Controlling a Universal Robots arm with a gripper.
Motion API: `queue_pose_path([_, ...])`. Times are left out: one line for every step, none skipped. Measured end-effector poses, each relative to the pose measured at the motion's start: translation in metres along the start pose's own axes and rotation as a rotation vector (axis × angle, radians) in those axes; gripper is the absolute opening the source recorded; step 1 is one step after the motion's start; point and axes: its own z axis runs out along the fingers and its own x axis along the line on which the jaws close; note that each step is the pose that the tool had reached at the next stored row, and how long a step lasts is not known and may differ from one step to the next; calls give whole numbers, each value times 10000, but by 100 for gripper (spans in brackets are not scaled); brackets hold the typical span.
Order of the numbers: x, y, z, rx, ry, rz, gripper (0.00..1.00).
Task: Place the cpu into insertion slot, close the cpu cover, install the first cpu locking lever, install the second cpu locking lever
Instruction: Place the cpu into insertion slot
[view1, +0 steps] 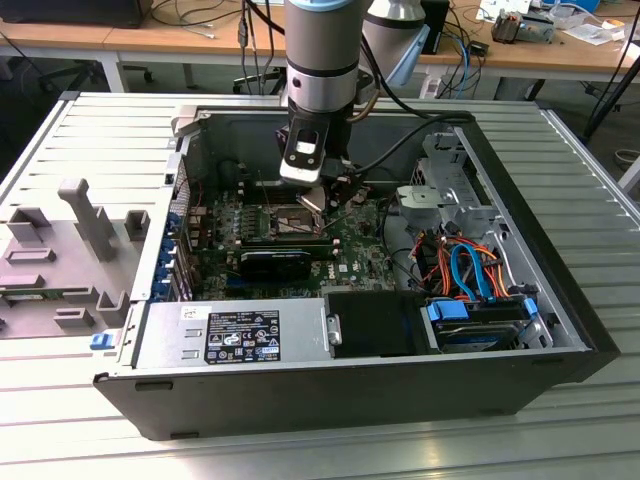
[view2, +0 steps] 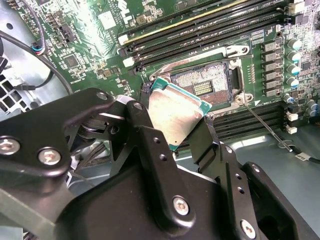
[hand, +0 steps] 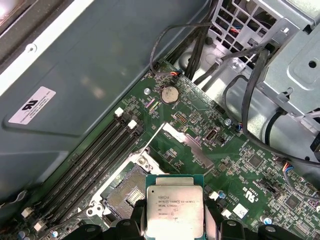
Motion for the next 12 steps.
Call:
queue_pose_path([0, 0, 0, -1, -3, 39, 55])
queue_pose_path([0, 0, 1, -1, -8, 89, 55])
queue_pose_path([0, 0, 1, -2, -10, 110, 55])
queue_pose_path([0, 0, 1, -2, -12, 137, 55])
queue_pose_path([0, 0, 2, -3, -14, 158, 55])
queue_pose_path([0, 0, 2, -3, -14, 165, 55])
queue_pose_path([0, 0, 2, -3, -15, 171, 55])
queue_pose_path([0, 0, 3, -4, -16, 183, 55])
queue_pose_path([0, 0, 3, -4, -17, 195, 55])
queue_pose_path([0, 0, 3, -4, -18, 203, 55])
queue_pose_path([0, 0, 4, -4, -18, 209, 55])
queue_pose_path([0, 0, 4, -4, -18, 216, 55])
